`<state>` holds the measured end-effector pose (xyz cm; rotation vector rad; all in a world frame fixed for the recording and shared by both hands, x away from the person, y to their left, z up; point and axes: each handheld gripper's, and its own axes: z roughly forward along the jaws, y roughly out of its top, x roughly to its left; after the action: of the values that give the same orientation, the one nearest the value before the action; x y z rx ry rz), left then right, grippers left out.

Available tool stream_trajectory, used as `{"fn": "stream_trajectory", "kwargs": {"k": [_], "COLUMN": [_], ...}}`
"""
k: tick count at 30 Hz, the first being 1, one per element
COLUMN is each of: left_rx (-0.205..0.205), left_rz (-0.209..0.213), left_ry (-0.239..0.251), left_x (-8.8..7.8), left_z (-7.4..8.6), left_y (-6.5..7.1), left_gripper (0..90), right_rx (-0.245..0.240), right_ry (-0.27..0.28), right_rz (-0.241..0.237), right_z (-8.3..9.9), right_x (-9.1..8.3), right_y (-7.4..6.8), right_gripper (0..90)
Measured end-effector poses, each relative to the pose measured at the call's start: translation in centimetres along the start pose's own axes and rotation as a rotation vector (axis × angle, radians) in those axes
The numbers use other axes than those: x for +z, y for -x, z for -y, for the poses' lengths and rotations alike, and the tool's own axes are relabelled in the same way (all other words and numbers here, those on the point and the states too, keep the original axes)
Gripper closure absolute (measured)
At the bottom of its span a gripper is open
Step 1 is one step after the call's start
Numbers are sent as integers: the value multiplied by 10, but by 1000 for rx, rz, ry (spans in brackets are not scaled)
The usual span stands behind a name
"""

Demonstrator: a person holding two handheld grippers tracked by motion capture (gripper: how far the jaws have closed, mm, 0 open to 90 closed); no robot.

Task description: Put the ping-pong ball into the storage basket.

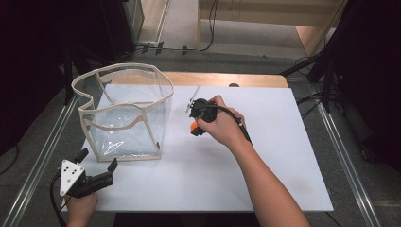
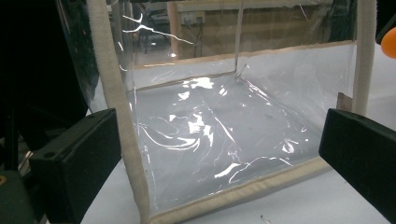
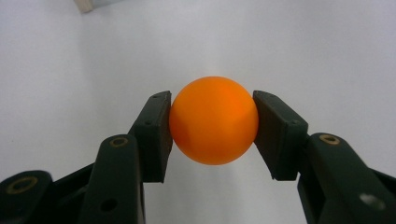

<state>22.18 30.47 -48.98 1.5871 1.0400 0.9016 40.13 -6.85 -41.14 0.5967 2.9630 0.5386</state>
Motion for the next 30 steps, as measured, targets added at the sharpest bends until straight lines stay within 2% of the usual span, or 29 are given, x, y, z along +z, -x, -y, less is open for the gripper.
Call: {"fn": "stream_trajectory", "kwargs": {"k": [6, 10, 30], "left_rx": [-1, -1, 2], "left_rz": [-1, -1, 0], "left_ry": [1, 2, 1], "left_x": [0, 0, 0], "left_z": [0, 0, 0], "left_y": [0, 0, 1], "left_gripper": [0, 0, 0], "right_rx": [-1, 3, -22], "right_ry": [5, 10, 14], "right_rz": [0, -16, -47], "right_z": [-3, -4, -14], "right_x": [-8, -13, -36], "right_y": [1, 2, 5], "right_gripper": [476, 476, 477]}}
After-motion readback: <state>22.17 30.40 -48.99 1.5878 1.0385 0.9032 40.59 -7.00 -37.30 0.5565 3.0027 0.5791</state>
